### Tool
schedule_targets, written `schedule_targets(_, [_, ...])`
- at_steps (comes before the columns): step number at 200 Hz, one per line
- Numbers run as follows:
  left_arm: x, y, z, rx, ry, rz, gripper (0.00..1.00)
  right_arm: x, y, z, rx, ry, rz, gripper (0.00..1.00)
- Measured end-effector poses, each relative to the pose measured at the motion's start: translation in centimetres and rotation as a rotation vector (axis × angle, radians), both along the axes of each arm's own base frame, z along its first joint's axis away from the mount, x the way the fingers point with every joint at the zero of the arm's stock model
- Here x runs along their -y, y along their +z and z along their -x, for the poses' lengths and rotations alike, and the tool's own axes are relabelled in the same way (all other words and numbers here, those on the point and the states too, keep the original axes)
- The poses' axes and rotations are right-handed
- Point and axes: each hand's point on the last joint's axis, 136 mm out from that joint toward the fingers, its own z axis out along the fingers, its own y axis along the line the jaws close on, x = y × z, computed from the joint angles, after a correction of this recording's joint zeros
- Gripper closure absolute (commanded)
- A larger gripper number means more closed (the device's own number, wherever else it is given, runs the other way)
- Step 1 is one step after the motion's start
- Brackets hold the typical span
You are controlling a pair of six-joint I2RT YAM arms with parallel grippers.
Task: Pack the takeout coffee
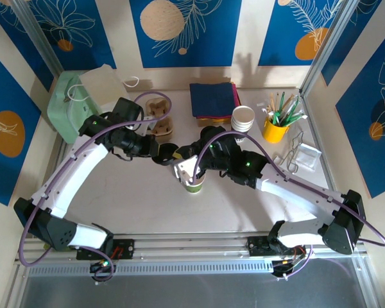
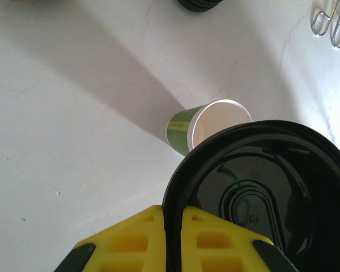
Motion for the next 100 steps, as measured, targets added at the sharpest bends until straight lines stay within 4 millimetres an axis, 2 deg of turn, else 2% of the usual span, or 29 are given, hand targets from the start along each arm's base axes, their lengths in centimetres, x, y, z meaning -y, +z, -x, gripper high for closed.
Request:
schedule_targets(33, [0.0,0.1,0.0,0.003,0.003,0.002,0.77,0.0,-0.3,0.2,-0.006,-0.005,0.014,0.95])
schedule_targets(60, [0.1,0.6,0.3,0.016,-0.001,0.013,0.59,0.1,-0.3,0.1,-0.007,-0.020,0.013,0.99])
schedule_targets(79, [0.1,1.9,0.5,0.056,0.008,0.043,0.46,0.1,-0.4,0.1,-0.022,-0.036,0.012,1.00])
schedule_targets(100, [0.1,4.2,0.6,0.140,0.021,0.100,0.34,0.4,-0.9,0.4,-0.071,-0.055,0.018,1.00])
